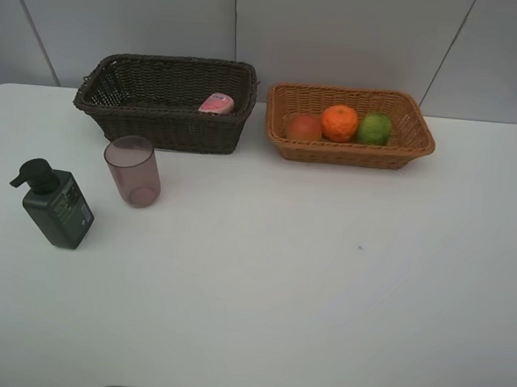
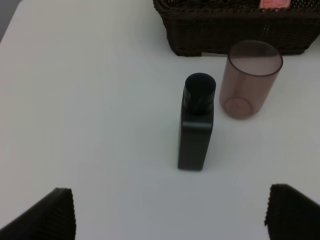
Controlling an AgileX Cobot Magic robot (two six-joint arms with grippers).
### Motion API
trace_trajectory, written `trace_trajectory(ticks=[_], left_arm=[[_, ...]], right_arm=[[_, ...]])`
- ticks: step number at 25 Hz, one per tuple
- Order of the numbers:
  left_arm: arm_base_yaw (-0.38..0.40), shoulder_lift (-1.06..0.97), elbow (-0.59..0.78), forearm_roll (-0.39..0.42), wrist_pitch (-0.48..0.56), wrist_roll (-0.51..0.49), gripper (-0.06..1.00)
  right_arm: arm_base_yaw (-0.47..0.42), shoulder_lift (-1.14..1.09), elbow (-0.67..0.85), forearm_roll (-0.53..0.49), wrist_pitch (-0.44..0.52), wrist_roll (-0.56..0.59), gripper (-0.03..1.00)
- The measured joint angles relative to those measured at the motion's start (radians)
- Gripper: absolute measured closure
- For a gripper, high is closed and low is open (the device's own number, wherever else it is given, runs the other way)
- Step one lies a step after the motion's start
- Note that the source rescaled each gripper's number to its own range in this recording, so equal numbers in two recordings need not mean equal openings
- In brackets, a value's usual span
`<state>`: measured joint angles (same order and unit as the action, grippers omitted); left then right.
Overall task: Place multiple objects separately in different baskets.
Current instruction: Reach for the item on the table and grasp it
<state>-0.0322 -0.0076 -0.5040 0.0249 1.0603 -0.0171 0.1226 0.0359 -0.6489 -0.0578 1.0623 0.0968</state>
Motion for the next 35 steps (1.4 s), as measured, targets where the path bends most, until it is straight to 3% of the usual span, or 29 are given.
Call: trace_trajectory(ticks=[9, 16, 23, 35], left_arm=[[0.000, 0.000, 0.000, 0.000, 0.000, 0.000, -0.04], [0.000, 0.000, 0.000, 0.000, 0.000, 0.000, -0.04], [0.000, 0.000, 0.000, 0.000, 0.000, 0.000, -0.04], [0.000, 0.000, 0.000, 0.000, 0.000, 0.000, -0.04]], right_arm=[[0.000, -0.040, 0.121, -0.012, -0.005, -0.003, -0.03], [-0.002, -0.041, 0.125, -0.025, -0.005, -0.003, -0.03], [-0.088, -0.043, 0.125, -0.025, -0.005, -0.003, -0.03], [-0.091, -0.043, 0.125, -0.025, -0.005, -0.003, -0.03]])
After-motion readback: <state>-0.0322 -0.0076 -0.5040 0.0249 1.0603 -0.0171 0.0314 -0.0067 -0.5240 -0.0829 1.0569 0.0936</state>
